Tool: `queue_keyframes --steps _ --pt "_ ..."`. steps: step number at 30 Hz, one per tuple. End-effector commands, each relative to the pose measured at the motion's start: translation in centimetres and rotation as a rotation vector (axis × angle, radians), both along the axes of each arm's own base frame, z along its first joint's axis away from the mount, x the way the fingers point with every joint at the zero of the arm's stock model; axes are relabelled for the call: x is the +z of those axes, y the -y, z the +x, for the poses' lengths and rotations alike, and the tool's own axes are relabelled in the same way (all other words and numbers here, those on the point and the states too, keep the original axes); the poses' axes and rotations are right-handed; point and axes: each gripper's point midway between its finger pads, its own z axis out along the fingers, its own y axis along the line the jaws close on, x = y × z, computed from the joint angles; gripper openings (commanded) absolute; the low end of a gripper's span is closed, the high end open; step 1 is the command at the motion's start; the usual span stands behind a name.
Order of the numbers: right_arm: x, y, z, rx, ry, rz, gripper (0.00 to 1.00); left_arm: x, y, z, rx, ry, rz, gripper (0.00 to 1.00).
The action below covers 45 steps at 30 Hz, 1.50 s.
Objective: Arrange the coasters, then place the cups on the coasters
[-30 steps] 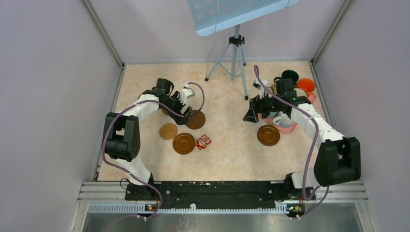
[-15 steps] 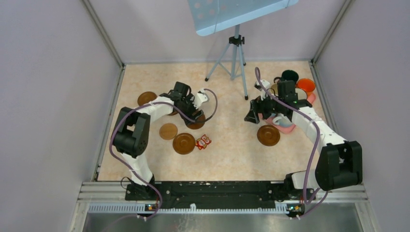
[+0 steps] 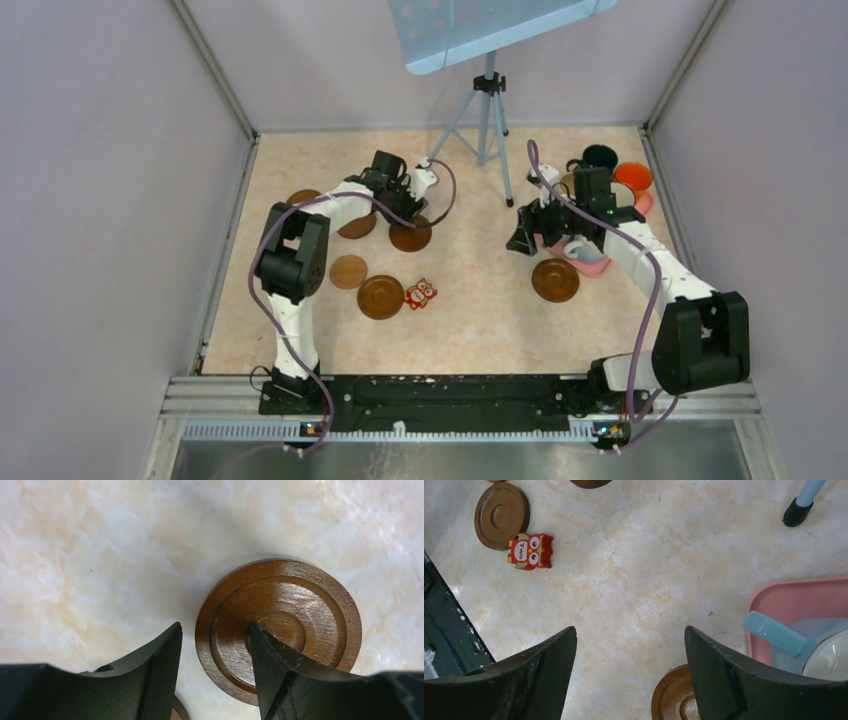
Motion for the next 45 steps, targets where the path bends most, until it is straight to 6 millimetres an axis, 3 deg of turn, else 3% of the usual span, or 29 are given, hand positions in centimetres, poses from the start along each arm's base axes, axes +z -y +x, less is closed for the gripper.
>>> queue_keyframes --steps 1,10,16,20,24,26,29,32,40,45 --pt "1.0 0.3 0.6 -0.005 0.068 -0.001 0.78 -1.8 0.5 2.2 0.059 -0.008 0.009 0.57" --pt "0.8 0.4 0.8 -0.007 0.07 -0.01 0.78 -2.3 0.6 5.8 0.111 0.039 0.037 0.57" --pt "0.8 0.4 0.8 -0.008 0.069 -0.013 0.78 -2.0 1.1 5.3 0.101 0.017 0.006 0.64" --pt "0.8 0.4 0.8 -0.008 0.069 -0.013 0.78 0.8 1.6 4.7 0.093 0.028 -0.055 0.75" --pt "0.8 0.4 0.7 -0.008 0.065 -0.011 0.78 5.5 0.7 5.1 0.114 0.077 -0.129 0.81" --pt "0.8 0.4 0.7 -0.008 0.066 -0.01 0.78 8.0 -0.7 5.3 0.137 0.104 -0.167 0.83" --pt "0.9 0.4 0.7 -0.007 0.069 -0.01 0.78 9.1 -3.0 5.2 0.165 0.101 -0.177 0.84" --pt "1.1 0.4 0.6 -0.006 0.073 -0.008 0.78 8.8 -6.6 5.1 0.213 0.072 -0.182 0.84" --pt "1.0 0.4 0.5 -0.005 0.068 -0.005 0.78 7.5 -18.5 6.7 0.409 0.082 -0.114 0.79" --pt "0.9 0.3 0.5 -0.004 0.065 -0.006 0.78 5.7 -23.9 7.3 0.527 0.062 -0.096 0.76"
